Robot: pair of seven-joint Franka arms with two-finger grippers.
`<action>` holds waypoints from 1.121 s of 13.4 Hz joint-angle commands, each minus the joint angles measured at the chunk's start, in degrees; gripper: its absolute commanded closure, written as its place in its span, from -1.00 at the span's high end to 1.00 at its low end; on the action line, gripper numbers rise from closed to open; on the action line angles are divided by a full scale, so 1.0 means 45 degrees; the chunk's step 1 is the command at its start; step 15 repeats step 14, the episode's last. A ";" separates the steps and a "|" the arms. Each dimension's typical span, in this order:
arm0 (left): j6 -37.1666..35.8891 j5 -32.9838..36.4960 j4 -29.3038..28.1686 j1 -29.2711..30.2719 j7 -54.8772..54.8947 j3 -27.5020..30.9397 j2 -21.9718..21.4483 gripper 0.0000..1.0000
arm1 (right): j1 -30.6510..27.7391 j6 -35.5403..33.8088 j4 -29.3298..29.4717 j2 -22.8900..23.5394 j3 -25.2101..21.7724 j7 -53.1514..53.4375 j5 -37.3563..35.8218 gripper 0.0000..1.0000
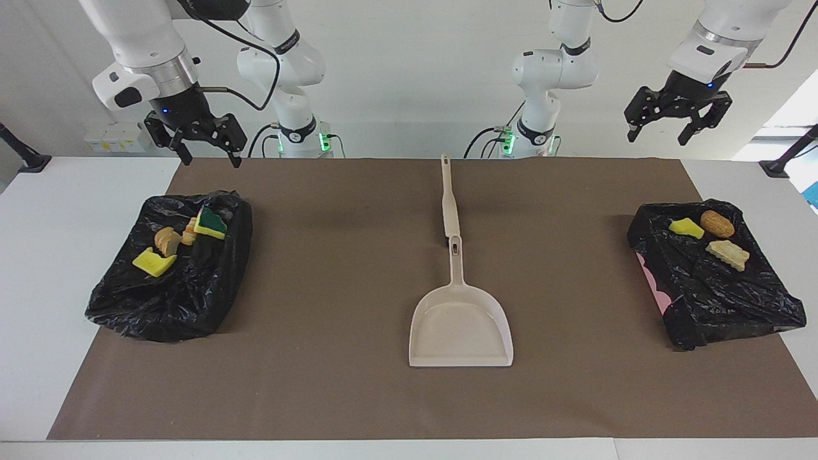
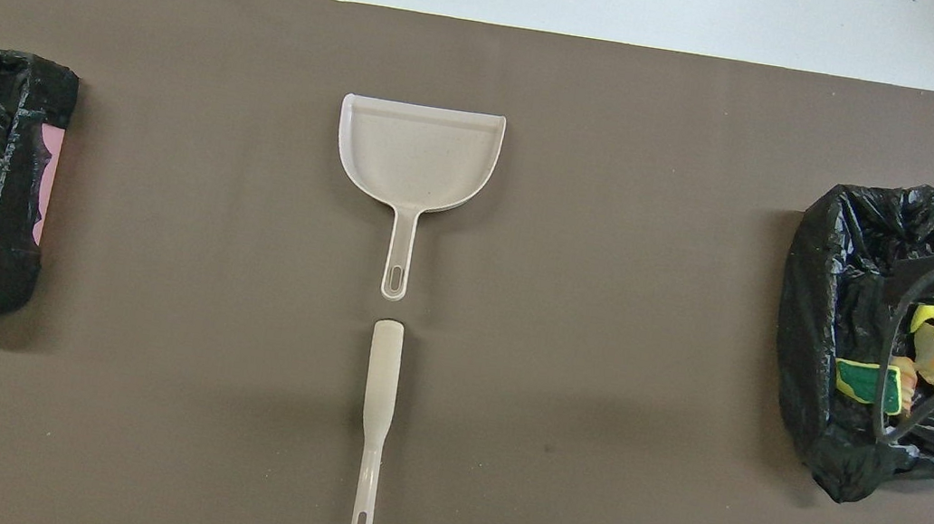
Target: Sweep and dump trash in bin
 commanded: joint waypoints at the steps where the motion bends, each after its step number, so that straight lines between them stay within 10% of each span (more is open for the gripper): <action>1: -0.0055 -0.0090 -0.0131 0.0175 -0.0013 -0.0121 -0.0226 1.00 | -0.0187 -0.0182 -0.0044 -0.0145 0.0062 -0.0230 0.0175 1.00; 15: -0.0875 -0.0050 0.1531 0.0156 -0.0013 -0.0140 0.0986 1.00 | -0.0187 -0.0182 -0.0044 -0.0145 0.0062 -0.0230 0.0194 1.00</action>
